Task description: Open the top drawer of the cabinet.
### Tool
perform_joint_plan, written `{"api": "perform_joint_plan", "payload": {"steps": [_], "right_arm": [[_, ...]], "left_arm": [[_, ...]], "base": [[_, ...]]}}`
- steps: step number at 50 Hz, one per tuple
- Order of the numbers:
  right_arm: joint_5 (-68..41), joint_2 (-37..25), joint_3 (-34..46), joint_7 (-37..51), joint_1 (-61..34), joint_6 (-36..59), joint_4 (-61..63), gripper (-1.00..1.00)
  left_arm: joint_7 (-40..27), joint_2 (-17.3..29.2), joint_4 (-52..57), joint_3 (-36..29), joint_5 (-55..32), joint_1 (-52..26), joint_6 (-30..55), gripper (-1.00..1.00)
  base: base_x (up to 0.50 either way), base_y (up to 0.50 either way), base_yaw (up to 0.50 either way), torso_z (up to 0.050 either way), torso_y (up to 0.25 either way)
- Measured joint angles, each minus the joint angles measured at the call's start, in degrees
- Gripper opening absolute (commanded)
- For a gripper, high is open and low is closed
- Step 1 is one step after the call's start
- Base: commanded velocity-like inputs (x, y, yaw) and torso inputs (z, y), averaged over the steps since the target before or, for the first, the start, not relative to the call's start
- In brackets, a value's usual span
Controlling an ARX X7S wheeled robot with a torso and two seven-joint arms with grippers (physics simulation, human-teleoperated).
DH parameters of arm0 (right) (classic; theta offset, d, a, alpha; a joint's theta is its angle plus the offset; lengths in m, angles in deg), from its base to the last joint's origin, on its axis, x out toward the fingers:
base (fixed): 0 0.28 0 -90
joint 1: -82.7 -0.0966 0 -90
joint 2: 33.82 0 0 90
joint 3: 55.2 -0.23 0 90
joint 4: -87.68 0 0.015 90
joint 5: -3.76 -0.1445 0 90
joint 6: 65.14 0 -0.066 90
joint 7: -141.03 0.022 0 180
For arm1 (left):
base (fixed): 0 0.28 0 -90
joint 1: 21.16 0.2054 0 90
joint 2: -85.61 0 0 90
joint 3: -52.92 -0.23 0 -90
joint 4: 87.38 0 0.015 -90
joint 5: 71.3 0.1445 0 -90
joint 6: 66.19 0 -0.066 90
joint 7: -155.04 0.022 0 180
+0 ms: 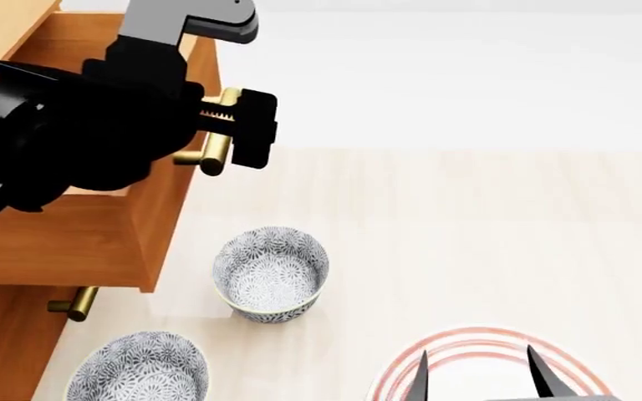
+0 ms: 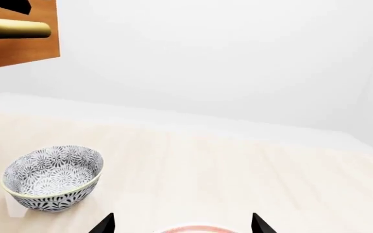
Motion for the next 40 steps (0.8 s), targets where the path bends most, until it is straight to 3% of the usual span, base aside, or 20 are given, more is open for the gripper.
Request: {"api": "perform_joint_plan", "payload": {"steps": [40], "right_arm": [[0.7,-0.4,1.4,-0.2,0.1,-0.4,-1.2,1.00]], "left_arm": [[-2.4,-0.1,1.2,0.3,-5.6,0.5,-3.3,1.00]], "base": [[-0.01,0.00,0.00,0.000,0.001]]}}
